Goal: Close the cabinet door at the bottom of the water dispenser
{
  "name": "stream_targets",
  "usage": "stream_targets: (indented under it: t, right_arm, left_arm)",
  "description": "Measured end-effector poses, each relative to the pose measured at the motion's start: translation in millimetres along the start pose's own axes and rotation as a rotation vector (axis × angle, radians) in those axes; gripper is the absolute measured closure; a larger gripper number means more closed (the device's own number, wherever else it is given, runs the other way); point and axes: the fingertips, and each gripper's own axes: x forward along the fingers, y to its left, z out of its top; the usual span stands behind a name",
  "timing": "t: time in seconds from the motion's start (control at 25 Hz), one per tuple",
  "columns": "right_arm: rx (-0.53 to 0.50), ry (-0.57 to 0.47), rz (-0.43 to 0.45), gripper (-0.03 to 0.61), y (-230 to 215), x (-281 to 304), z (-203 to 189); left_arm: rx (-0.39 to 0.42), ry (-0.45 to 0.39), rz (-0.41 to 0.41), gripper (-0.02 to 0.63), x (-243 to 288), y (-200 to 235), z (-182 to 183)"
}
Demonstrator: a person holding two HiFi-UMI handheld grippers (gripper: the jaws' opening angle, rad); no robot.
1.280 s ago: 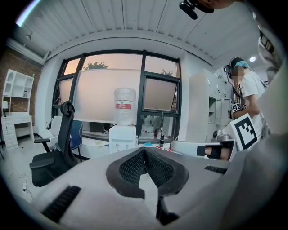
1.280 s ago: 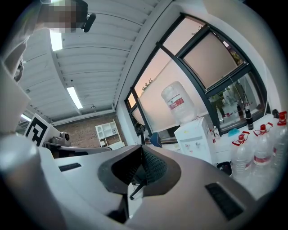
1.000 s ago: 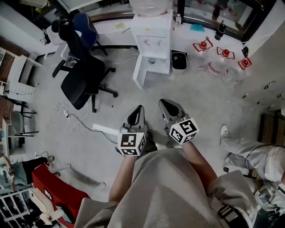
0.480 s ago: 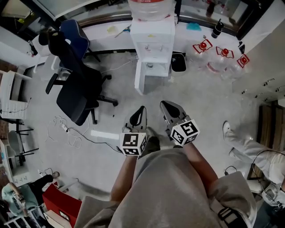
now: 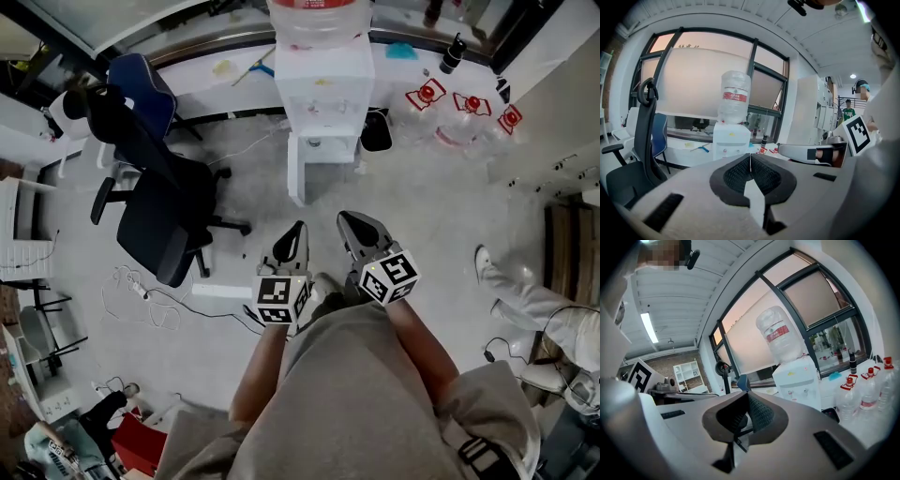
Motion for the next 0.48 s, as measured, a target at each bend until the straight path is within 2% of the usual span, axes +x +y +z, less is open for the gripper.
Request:
stream_targets:
  t: [0.48]
  right_arm:
    - [0.044,0.048,-0.034,0.569,-47.7,56.6,-4.1]
  left_arm:
    - [-0.021,0.072,-0.030,0.604,64.0,34.5,-0.2]
